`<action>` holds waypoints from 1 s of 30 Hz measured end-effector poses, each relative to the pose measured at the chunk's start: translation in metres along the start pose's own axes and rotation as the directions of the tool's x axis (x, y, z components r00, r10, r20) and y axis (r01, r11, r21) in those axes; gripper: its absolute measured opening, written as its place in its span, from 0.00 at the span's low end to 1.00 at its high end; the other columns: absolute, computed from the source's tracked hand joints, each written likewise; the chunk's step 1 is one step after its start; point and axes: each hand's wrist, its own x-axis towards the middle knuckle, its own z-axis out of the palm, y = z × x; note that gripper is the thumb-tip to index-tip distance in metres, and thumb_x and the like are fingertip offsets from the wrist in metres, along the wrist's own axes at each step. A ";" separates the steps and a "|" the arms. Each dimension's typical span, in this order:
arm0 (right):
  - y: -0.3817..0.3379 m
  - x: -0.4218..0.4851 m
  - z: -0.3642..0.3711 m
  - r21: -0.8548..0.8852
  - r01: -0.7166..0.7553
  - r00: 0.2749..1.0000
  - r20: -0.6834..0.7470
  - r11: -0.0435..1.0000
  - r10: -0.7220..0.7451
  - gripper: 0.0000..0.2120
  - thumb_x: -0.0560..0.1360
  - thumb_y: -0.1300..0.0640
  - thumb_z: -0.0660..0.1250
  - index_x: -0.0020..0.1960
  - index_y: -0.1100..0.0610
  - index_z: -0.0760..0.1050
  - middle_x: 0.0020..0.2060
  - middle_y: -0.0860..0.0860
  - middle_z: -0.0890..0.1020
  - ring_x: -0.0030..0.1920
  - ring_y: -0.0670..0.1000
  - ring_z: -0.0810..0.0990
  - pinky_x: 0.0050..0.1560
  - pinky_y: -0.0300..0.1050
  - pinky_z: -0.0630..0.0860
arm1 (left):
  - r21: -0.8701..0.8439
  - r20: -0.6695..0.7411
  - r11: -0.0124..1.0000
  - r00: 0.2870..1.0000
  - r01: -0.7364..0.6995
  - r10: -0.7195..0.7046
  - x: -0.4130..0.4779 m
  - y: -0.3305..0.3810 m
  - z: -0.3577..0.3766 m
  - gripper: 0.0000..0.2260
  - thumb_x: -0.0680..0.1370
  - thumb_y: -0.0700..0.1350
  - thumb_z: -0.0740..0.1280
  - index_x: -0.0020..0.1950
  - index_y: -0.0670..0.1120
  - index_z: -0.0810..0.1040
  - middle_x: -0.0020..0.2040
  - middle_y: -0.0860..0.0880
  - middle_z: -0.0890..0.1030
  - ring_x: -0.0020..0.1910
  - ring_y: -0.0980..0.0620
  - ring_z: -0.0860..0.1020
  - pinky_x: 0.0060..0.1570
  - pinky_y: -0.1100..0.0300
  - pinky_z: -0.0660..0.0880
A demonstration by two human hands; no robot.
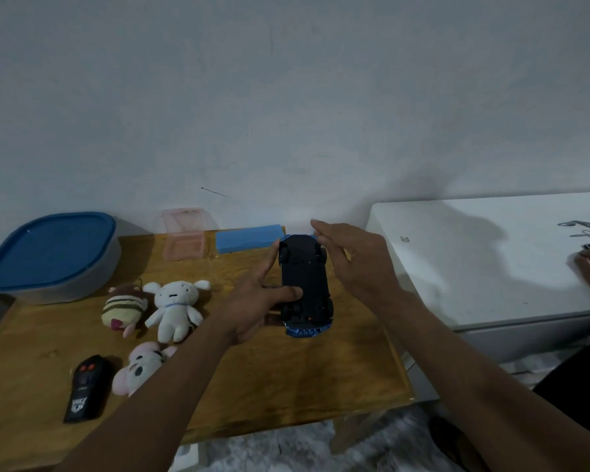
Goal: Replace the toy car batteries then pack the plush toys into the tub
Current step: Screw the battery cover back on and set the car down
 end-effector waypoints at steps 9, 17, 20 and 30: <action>-0.005 0.004 0.002 -0.175 0.067 0.989 0.141 0.982 -0.042 0.16 0.77 0.59 0.61 0.61 0.65 0.77 0.41 0.57 0.83 0.40 0.55 0.81 0.37 0.52 0.80 | 0.001 0.002 1.000 1.000 0.026 -0.026 0.002 -0.004 0.004 0.39 0.74 0.34 0.70 0.74 0.66 0.58 0.56 0.43 0.83 0.54 0.40 0.82 0.52 0.39 0.79; -0.004 0.003 0.003 -0.134 0.000 0.986 0.168 0.991 0.023 0.18 0.75 0.61 0.64 0.64 0.65 0.74 0.42 0.57 0.79 0.39 0.55 0.79 0.37 0.51 0.80 | 0.016 -0.001 0.999 1.000 0.031 -0.031 0.000 -0.003 0.007 0.39 0.75 0.33 0.69 0.73 0.68 0.58 0.57 0.44 0.83 0.55 0.41 0.82 0.55 0.37 0.77; -0.001 0.003 0.002 -0.102 -0.017 0.987 0.157 0.995 0.033 0.17 0.75 0.64 0.64 0.63 0.65 0.75 0.41 0.57 0.79 0.38 0.54 0.79 0.37 0.48 0.79 | 0.030 0.008 0.999 0.999 0.031 -0.031 0.000 -0.003 0.007 0.39 0.75 0.33 0.68 0.74 0.67 0.57 0.55 0.42 0.84 0.55 0.41 0.82 0.55 0.38 0.77; 0.001 -0.001 -0.002 0.111 -0.215 0.976 0.058 0.970 0.210 0.15 0.76 0.63 0.66 0.62 0.55 0.78 0.41 0.49 0.81 0.41 0.42 0.77 0.45 0.30 0.74 | 0.034 0.032 0.999 0.999 0.017 -0.018 -0.001 -0.002 0.008 0.39 0.76 0.34 0.69 0.73 0.69 0.58 0.56 0.44 0.84 0.55 0.42 0.82 0.55 0.39 0.77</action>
